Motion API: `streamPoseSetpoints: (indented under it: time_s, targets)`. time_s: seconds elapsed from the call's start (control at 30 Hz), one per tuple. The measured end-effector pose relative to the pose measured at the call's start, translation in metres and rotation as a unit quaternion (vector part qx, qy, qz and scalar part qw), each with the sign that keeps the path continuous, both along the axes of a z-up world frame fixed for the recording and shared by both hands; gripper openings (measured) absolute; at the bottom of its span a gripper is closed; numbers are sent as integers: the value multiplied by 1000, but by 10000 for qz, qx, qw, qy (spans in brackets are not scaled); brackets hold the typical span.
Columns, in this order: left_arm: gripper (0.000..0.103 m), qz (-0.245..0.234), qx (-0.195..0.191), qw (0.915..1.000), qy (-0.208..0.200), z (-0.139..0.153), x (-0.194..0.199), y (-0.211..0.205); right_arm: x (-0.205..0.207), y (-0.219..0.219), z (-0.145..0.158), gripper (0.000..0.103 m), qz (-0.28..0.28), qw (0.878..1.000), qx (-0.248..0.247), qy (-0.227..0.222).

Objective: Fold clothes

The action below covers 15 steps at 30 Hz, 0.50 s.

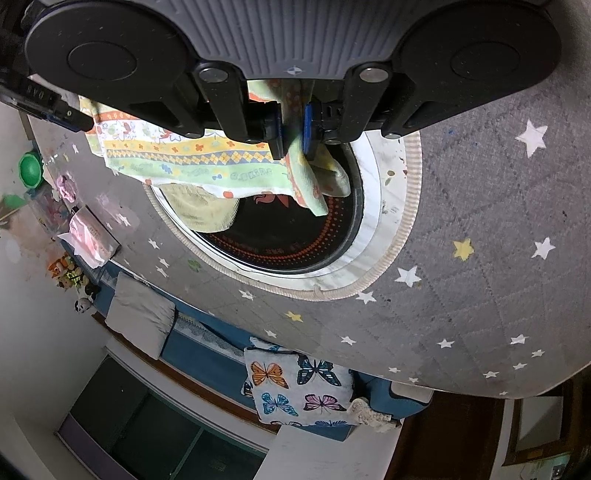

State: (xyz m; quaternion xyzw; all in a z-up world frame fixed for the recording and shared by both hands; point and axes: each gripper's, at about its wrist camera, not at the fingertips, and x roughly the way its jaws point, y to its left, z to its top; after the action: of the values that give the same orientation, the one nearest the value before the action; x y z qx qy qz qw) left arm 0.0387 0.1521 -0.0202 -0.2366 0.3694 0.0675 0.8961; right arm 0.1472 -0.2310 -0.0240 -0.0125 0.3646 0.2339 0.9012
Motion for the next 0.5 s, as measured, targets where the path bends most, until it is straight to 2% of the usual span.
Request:
streamPoseSetpoints:
  time_s: [0.13,0.3,0.33,0.43,0.5]
  targets:
    - [11,-14,42,10000,-18,2,1,-2,10,-4,-6,48,-160,9996,193,161]
    - [11,-50,107,9999,-42,6,2,-5,12,5,-10,46,-100,9992,348,187]
    - [11,-67,125,9999,-55,8,3,-6,11,8,-10,41,-67,9993,329,171]
    - [10,-122,183,9997,-98,12,5,-9,10,15,-9,16,-1,9995,278,138]
    - [9,-177,235,9995,-145,16,6,-12,9,15,-7,9,-7,9995,304,115]
